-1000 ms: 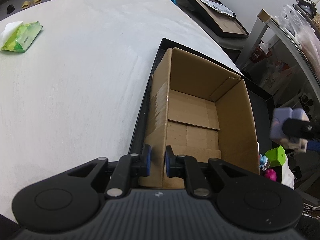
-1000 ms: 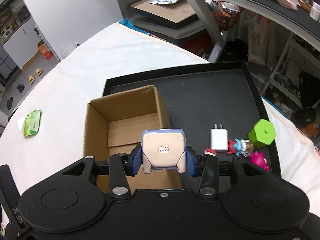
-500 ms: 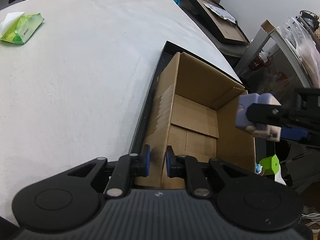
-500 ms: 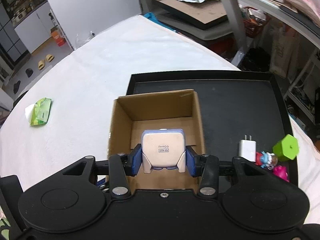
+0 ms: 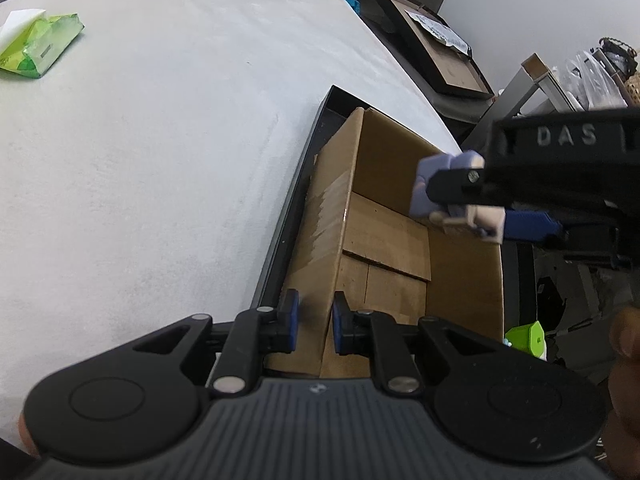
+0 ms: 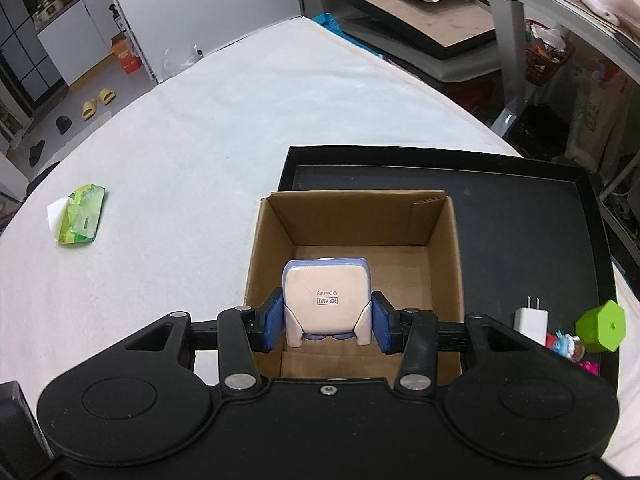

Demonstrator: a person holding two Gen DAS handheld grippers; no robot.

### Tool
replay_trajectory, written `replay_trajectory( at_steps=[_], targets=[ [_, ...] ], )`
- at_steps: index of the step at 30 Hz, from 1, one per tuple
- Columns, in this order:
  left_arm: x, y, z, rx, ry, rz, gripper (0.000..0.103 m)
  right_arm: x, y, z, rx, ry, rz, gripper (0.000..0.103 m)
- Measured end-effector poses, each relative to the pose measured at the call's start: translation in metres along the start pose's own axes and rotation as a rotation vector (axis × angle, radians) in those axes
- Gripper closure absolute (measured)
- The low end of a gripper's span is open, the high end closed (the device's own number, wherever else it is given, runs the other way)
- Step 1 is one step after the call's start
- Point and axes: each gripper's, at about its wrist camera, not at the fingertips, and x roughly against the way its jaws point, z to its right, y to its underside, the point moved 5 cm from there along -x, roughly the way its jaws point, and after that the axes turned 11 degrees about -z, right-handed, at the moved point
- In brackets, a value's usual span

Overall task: Organize rigid objects
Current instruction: 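Carry the cube figure with the right gripper into the cardboard box while the left gripper holds the box wall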

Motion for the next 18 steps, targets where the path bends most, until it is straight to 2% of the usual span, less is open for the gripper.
replay_trajectory(
  at_steps=[5, 7, 8, 9, 16, 18],
  targets=[
    [0.001, 0.001, -0.001, 0.009, 0.004, 0.014, 0.088, -0.003, -0.012, -0.006, 0.002, -0.029, 0.023, 0.058],
    [0.001, 0.001, -0.003, 0.017, -0.005, 0.015, 0.088, 0.002, -0.018, -0.009, 0.023, -0.033, 0.059, 0.051],
    [0.002, 0.000, -0.003, 0.025, 0.014, 0.022, 0.088, 0.005, -0.019, -0.010, 0.028, -0.036, 0.071, 0.041],
    [0.001, 0.000, -0.003, 0.028, 0.017, 0.013, 0.088, 0.006, -0.021, -0.010, 0.029, -0.041, 0.079, 0.036],
    [0.005, 0.001, 0.000, 0.010, -0.010, 0.023, 0.087, 0.007, -0.014, 0.008, 0.001, -0.049, 0.054, 0.035],
    [0.004, -0.001, 0.003, -0.007, -0.025, 0.027, 0.087, 0.010, -0.008, 0.016, -0.006, -0.053, 0.058, 0.032]
  ],
)
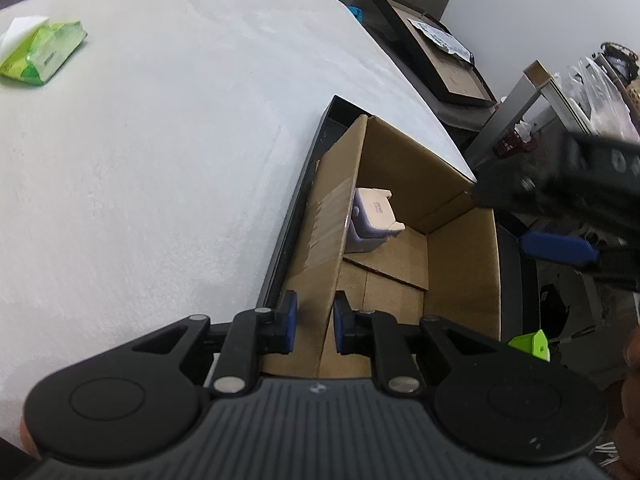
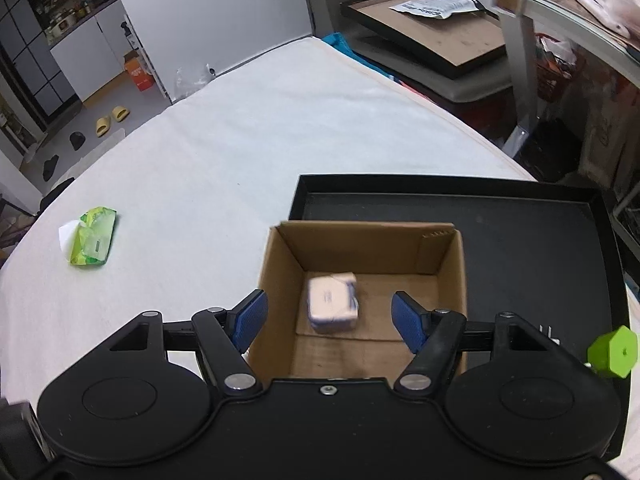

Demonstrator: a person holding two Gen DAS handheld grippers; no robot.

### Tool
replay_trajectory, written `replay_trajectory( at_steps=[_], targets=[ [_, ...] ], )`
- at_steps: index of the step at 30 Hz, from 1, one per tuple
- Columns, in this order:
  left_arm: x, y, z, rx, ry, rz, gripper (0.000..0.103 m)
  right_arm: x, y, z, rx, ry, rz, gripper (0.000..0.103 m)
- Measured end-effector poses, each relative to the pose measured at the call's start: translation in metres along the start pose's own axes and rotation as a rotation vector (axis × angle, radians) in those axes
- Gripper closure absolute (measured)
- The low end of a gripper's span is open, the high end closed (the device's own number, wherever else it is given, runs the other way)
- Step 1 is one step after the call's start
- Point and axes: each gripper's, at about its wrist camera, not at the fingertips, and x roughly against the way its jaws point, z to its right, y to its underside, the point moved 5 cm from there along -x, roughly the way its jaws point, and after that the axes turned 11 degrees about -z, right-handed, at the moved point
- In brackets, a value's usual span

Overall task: Organize rigid objects
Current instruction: 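Carry the cube figure with the right gripper into the cardboard box while the left gripper holds the box wall, then open the right gripper to drop the cube figure in the box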

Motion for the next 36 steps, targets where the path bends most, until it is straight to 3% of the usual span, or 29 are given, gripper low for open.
replay_trajectory(
  at_steps=[6, 11, 15, 26, 36],
  targets=[
    [0.001, -0.001, 0.008, -0.036, -0.047, 0.001, 0.084, 0.013, 0.013, 0.032, -0.050, 0.006, 0.008, 0.030],
    [0.005, -0.002, 0.013, -0.076, -0.118, 0.042, 0.065, 0.020, 0.027, 0.065, -0.088, 0.036, 0.005, 0.030],
    [0.005, -0.001, 0.020, -0.103, -0.137, 0.048, 0.061, 0.023, 0.038, 0.089, -0.119, 0.041, -0.001, 0.030],
    [-0.003, -0.002, 0.033, -0.129, -0.196, 0.042, 0.038, 0.014, 0.067, 0.153, -0.227, 0.039, -0.059, 0.029],
    [-0.015, 0.000, 0.049, -0.165, -0.247, 0.030, 0.034, 0.000, 0.089, 0.210, -0.329, 0.056, -0.130, 0.025]
  ],
)
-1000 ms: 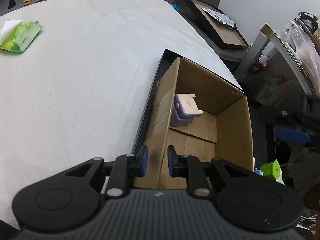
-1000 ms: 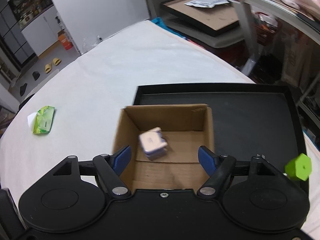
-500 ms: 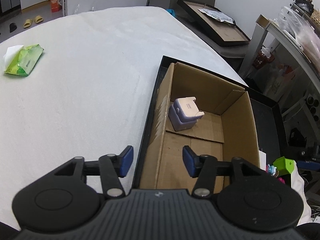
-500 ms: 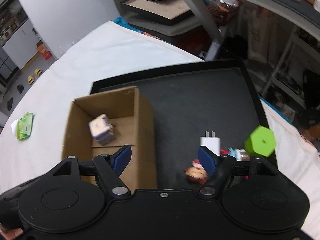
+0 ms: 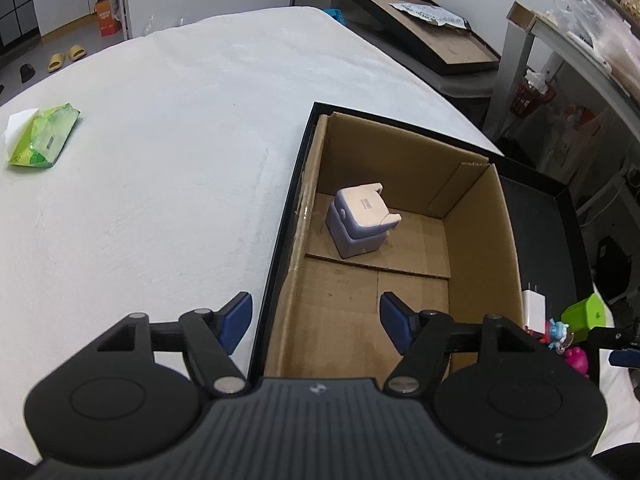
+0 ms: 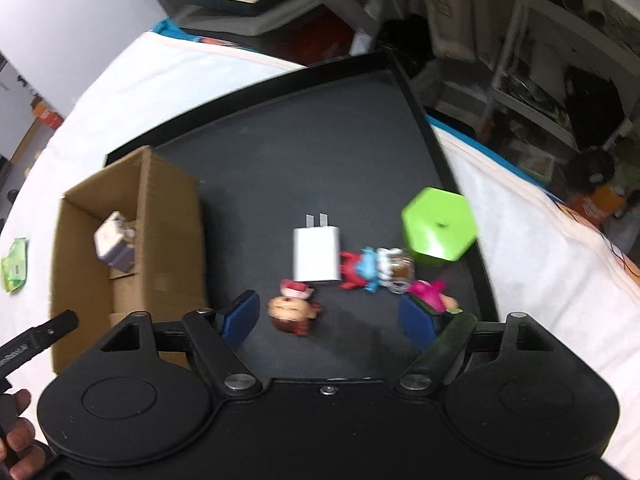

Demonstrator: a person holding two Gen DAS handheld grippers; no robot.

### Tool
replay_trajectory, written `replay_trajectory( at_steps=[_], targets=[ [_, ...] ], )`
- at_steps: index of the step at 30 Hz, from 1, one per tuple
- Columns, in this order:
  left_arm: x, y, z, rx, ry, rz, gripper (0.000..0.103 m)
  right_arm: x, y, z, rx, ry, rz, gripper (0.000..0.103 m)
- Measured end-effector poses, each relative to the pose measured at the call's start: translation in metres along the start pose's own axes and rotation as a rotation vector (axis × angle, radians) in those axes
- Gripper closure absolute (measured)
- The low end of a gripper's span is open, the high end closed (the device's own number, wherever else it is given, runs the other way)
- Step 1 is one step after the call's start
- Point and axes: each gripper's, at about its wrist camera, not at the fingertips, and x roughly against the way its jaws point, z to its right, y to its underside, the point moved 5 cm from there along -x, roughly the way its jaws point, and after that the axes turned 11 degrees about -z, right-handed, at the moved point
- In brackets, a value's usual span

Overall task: Organize rigid objects
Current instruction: 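Open the right gripper to drop the cube figure in the box, then move the right gripper to the magenta figure and grasp it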

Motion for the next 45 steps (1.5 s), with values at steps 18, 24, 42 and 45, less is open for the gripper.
replay_trajectory(
  at_steps=[18, 24, 42, 45],
  targets=[
    [-0.020, -0.003, 0.021, -0.028, -0.102, -0.027, 0.033, -0.055, -0.006, 0.047, -0.069, 0.069, -0.088, 0.025],
    [-0.020, -0.005, 0.021, -0.009, -0.088, -0.035, 0.033, -0.080, -0.010, 0.053, -0.087, 0.096, -0.166, 0.044],
    [-0.016, -0.005, 0.015, 0.012, -0.024, -0.033, 0.033, -0.044, -0.004, 0.033, -0.002, 0.102, -0.055, 0.059],
    [-0.014, -0.005, 0.014, 0.019, -0.007, -0.028, 0.033, -0.038, -0.003, 0.027, -0.002, 0.096, -0.049, 0.059]
  ],
)
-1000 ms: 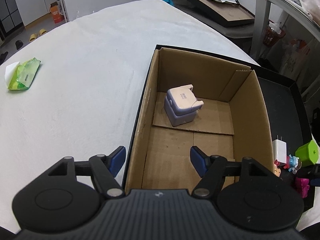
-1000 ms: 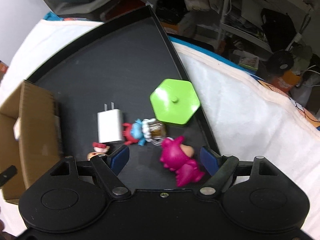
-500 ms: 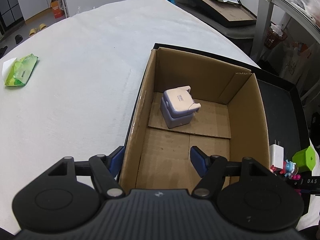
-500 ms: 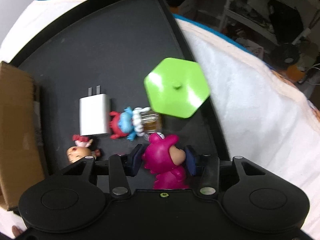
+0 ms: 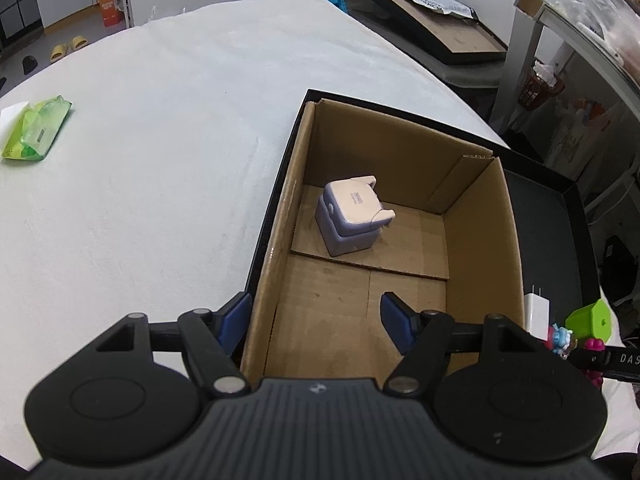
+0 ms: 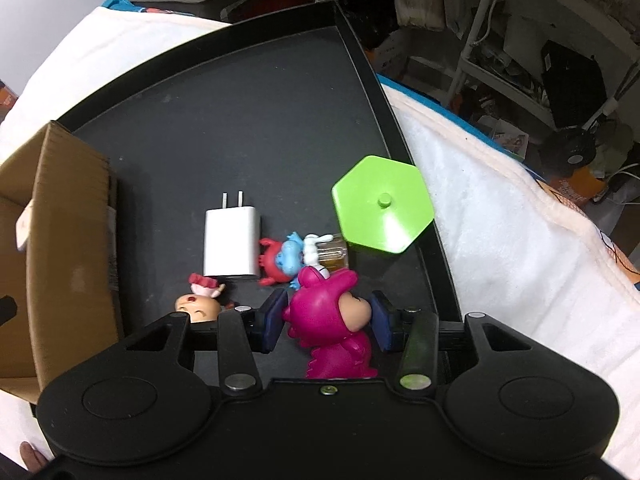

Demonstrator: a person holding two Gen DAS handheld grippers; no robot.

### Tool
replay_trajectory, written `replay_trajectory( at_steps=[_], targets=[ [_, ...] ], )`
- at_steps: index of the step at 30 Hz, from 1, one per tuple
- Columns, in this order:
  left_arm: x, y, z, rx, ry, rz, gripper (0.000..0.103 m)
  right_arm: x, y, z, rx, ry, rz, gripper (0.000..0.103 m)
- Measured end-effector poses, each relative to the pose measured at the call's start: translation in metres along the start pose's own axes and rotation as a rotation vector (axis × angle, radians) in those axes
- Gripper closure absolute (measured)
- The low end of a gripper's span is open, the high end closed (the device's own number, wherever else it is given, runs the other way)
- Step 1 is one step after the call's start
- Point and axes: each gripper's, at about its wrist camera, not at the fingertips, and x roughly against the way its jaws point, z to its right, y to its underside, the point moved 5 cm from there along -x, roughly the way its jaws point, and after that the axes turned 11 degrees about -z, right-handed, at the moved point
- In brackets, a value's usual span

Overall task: Organize rigid objects
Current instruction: 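Move the right gripper to the magenta figure and grasp it, then carry the magenta figure into the box and release it with the right gripper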

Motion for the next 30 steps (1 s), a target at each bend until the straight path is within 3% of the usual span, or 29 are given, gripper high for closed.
replay_trajectory(
  at_steps=[14, 19, 30],
  targets=[
    [0.007, 0.001, -0.006, 0.008, 0.049, 0.040, 0.034, 0.060, -0.009, -0.064, 0.068, -0.041, 0.118, 0.059],
    [0.009, 0.002, -0.009, 0.009, 0.031, 0.052, 0.034, 0.077, -0.014, -0.086, 0.090, -0.038, 0.155, 0.059],
    [0.007, 0.002, -0.025, 0.049, 0.041, 0.053, 0.035, 0.095, -0.017, -0.133, 0.164, -0.020, 0.195, 0.059]
  ],
)
